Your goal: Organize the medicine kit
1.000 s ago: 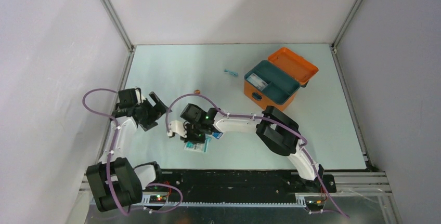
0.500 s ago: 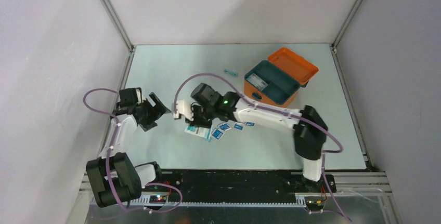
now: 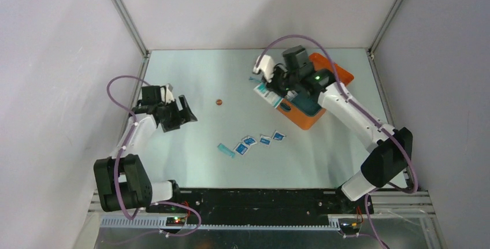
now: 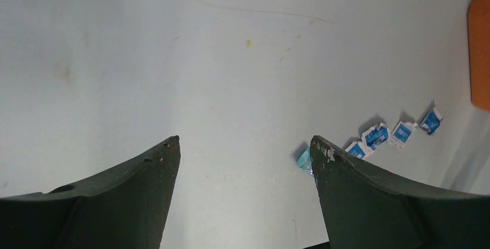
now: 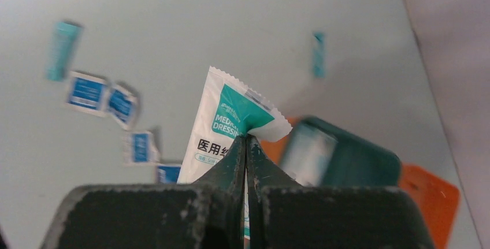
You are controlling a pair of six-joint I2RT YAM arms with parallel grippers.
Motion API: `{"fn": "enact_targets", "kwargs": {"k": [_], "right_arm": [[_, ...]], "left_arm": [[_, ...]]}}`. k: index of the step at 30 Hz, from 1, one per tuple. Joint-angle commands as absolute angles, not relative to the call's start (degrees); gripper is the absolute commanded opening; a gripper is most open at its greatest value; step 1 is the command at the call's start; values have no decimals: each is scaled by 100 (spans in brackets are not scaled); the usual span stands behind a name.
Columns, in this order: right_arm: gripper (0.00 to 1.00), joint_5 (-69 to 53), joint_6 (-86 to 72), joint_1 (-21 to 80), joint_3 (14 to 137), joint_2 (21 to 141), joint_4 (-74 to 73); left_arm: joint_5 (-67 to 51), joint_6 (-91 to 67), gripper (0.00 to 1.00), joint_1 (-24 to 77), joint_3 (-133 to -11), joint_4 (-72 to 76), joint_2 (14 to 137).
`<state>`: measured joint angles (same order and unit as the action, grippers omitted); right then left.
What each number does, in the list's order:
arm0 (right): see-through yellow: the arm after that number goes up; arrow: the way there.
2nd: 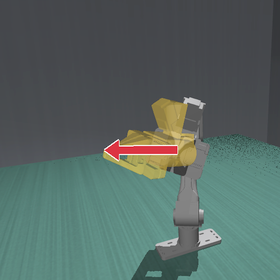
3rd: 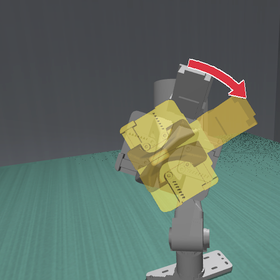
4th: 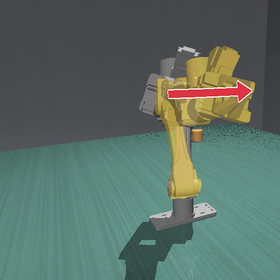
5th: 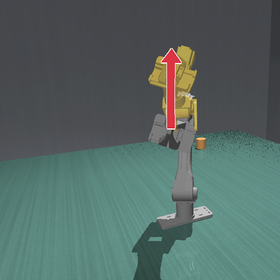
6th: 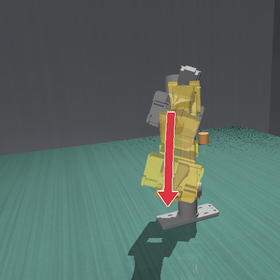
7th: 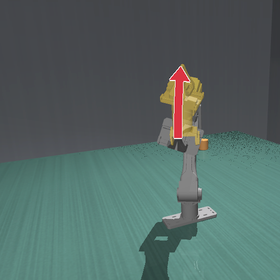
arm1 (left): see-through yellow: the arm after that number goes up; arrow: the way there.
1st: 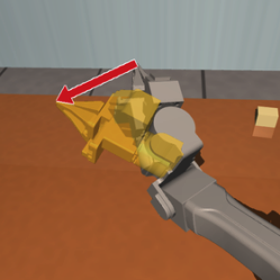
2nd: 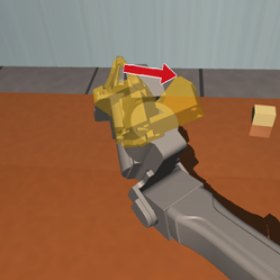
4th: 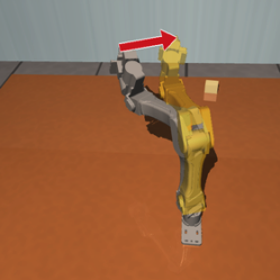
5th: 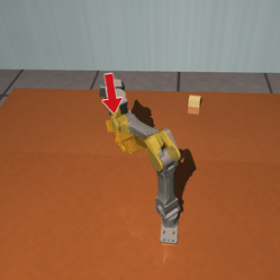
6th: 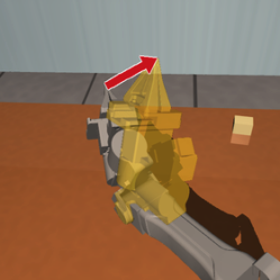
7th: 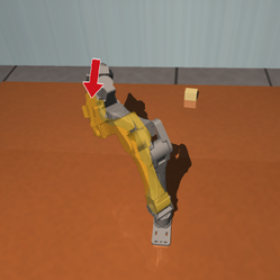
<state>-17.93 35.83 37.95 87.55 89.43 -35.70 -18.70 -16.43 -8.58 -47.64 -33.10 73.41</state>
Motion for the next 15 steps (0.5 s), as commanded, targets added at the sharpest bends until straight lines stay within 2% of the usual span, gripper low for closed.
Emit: {"fn": "enact_targets", "kwargs": {"k": [1, 8, 15], "right_arm": [[0, -1783, 4260, 2972, 8889, 9024, -3640], [0, -1805, 4462, 2235, 9371, 9582, -3804], [0, -1680, 4800, 2070, 9387, 9839, -3763]], "left_arm": [[-2098, -754, 87, -416, -5214, -3211, 7377], [-1990, -101, 86, 370, -5539, -3168, 7511], [-2404, -9, 86, 633, -5722, -3000, 7626]]}}
